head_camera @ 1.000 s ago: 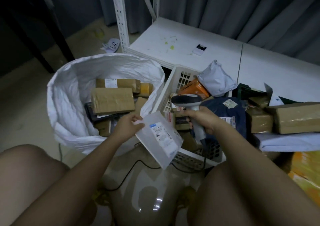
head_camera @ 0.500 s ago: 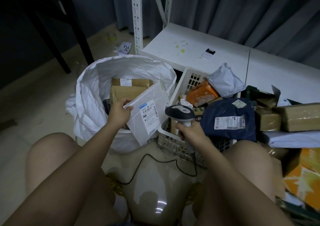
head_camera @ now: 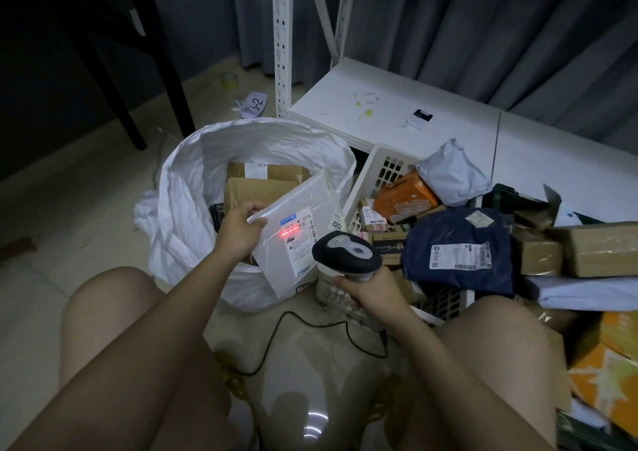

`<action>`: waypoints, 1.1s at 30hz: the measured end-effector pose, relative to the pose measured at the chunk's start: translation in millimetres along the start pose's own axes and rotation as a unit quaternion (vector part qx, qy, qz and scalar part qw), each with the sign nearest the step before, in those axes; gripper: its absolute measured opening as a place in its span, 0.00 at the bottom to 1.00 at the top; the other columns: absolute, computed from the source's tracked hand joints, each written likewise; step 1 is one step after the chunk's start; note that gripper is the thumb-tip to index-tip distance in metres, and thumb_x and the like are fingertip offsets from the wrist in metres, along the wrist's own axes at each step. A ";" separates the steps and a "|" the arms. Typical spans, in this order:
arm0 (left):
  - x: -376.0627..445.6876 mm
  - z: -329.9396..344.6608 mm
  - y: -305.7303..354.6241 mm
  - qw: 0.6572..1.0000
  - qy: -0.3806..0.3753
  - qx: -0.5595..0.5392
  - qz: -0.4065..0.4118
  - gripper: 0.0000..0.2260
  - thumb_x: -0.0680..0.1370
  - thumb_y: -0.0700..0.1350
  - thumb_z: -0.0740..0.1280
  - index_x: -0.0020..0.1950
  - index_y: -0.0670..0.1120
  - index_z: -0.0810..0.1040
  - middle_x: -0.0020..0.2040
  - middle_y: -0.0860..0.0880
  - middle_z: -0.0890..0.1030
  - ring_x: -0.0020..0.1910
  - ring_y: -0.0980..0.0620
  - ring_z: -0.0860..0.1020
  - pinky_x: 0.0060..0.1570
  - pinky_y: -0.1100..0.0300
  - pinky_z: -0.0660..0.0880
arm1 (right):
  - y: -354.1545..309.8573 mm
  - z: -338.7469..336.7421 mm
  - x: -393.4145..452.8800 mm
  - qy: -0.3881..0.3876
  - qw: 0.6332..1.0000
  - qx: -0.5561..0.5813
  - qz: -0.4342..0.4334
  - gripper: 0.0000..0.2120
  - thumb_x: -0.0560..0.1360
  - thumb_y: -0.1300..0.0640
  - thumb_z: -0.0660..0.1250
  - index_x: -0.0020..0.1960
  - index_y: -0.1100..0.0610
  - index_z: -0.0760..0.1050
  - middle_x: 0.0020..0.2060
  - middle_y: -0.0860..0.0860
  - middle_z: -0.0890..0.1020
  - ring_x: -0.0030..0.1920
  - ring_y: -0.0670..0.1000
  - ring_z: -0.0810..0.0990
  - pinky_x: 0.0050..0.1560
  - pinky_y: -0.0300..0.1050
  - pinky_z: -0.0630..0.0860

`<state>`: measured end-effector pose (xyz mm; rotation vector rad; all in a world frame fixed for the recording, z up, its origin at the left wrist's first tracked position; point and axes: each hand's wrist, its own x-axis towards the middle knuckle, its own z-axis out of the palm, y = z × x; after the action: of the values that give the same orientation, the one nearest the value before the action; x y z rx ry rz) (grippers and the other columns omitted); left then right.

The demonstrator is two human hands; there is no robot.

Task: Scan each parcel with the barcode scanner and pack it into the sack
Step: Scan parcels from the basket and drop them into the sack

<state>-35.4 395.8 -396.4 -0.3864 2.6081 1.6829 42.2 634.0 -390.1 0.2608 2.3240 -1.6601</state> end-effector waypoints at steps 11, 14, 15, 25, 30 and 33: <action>0.9 -1.7 0.3 1.000 -0.001 -0.008 -0.004 0.08 0.79 0.39 0.65 0.57 0.46 0.77 0.52 0.49 0.78 0.50 0.48 0.78 0.47 0.53 0.76 | -1.7 -6.7 0.5 -0.008 1.000 0.024 0.002 0.06 0.73 0.63 0.72 0.44 0.55 0.77 0.31 0.52 0.78 0.31 0.48 0.74 0.28 0.36 0.70; 2.6 -6.3 5.4 0.997 0.055 -0.047 0.002 0.07 0.79 0.38 0.64 0.55 0.45 0.77 0.51 0.49 0.78 0.48 0.49 0.78 0.43 0.58 0.75 | -2.1 -8.4 7.0 0.015 0.999 0.034 0.012 0.09 0.72 0.61 0.73 0.37 0.54 0.75 0.23 0.45 0.76 0.26 0.42 0.74 0.30 0.36 0.71; 2.9 -8.7 8.5 0.995 0.087 -0.054 0.012 0.07 0.79 0.38 0.64 0.55 0.45 0.77 0.50 0.50 0.78 0.48 0.50 0.77 0.43 0.60 0.73 | -3.3 -8.8 10.7 0.029 0.999 0.039 0.019 0.09 0.72 0.60 0.73 0.37 0.54 0.75 0.23 0.44 0.77 0.27 0.42 0.75 0.32 0.38 0.73; 26.0 -32.0 20.6 0.980 0.191 -0.019 0.059 0.10 0.80 0.40 0.62 0.60 0.45 0.77 0.53 0.53 0.76 0.52 0.53 0.74 0.46 0.66 0.69 | -14.6 -13.2 39.7 0.081 0.991 0.089 0.052 0.09 0.72 0.60 0.73 0.36 0.58 0.75 0.25 0.51 0.77 0.28 0.50 0.75 0.35 0.45 0.73; 33.7 -22.7 -6.8 0.992 0.076 0.103 0.018 0.13 0.78 0.36 0.60 0.61 0.42 0.77 0.54 0.44 0.80 0.54 0.43 0.77 0.47 0.59 0.68 | -9.9 -7.5 42.5 0.076 0.991 0.083 0.070 0.11 0.73 0.60 0.72 0.34 0.58 0.73 0.25 0.52 0.76 0.29 0.51 0.74 0.32 0.42 0.72; 33.0 -18.9 -23.2 0.982 0.043 0.184 -0.031 0.18 0.78 0.34 0.58 0.67 0.43 0.74 0.62 0.42 0.78 0.59 0.40 0.75 0.52 0.56 0.70 | -10.0 -7.8 37.4 0.066 0.992 0.075 0.076 0.12 0.74 0.61 0.71 0.34 0.58 0.72 0.26 0.53 0.74 0.26 0.49 0.71 0.26 0.37 0.69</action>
<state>-60.1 363.2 -413.9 -0.5282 2.8524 1.1527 2.9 637.7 -390.8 0.5790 2.2085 -1.7911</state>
